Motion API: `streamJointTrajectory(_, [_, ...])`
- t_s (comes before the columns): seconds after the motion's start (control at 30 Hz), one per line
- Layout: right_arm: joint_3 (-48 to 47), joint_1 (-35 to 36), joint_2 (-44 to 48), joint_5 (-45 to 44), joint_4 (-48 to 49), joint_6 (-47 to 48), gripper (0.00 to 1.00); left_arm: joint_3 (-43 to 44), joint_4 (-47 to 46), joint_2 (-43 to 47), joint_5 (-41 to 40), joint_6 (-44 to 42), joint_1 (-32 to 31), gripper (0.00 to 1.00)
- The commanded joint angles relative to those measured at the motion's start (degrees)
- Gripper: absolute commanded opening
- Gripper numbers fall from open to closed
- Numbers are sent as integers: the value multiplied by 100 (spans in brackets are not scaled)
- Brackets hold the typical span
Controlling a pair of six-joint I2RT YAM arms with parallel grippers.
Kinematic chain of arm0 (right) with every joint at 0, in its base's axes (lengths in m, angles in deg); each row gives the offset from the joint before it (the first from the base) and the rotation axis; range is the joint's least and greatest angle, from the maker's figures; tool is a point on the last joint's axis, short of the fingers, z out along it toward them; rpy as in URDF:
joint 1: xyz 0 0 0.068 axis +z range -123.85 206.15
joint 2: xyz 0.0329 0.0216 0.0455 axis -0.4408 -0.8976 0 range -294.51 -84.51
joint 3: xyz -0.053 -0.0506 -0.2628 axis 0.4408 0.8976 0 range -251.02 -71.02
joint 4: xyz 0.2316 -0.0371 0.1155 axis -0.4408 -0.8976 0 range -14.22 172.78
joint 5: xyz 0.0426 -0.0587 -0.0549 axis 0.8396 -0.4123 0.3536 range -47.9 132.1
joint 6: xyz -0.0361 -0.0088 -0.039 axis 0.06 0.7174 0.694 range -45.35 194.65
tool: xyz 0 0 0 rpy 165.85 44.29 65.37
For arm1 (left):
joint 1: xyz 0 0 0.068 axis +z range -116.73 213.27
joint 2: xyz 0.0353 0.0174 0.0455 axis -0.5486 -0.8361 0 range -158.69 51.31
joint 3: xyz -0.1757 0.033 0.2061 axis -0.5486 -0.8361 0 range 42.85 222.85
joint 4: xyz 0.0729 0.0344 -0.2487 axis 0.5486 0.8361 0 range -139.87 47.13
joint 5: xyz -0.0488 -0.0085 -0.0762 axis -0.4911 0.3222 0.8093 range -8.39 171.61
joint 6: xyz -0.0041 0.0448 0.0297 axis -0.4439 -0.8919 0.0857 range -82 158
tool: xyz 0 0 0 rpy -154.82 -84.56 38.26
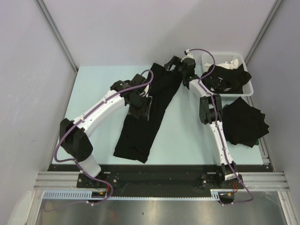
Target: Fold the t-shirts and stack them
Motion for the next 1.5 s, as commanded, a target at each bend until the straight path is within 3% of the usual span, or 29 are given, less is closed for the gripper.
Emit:
streamJointTrajectory(0.0, [325,-1,1109,-28,-446,759,100,-80,-194,339,99,-30,32,60])
streamJointTrajectory(0.1, [378,114,1311,-246,-1500,1304,100,-115,-238,365,143,-92,32,60])
streamJointTrajectory(0.37, [510,334,1488,-853,-2328,1975,100,-142,-334,322,293,-180,32,60])
streamJointTrajectory(0.53, [800,325,1628,-1082,-2531,2010,84,-203,-370,383,328,-189,32,60])
streamJointTrajectory(0.6, [853,298,1655,-1144,-2610,2036,83,-230,-370,392,328,-189,41,61])
streamJointTrajectory(0.93, [976,141,1910,-1610,-2918,2405,88,-186,-405,322,363,-171,41,60])
streamJointTrajectory(1.47, [915,-158,1682,-1452,-3006,2335,82,148,-326,40,346,-136,41,61])
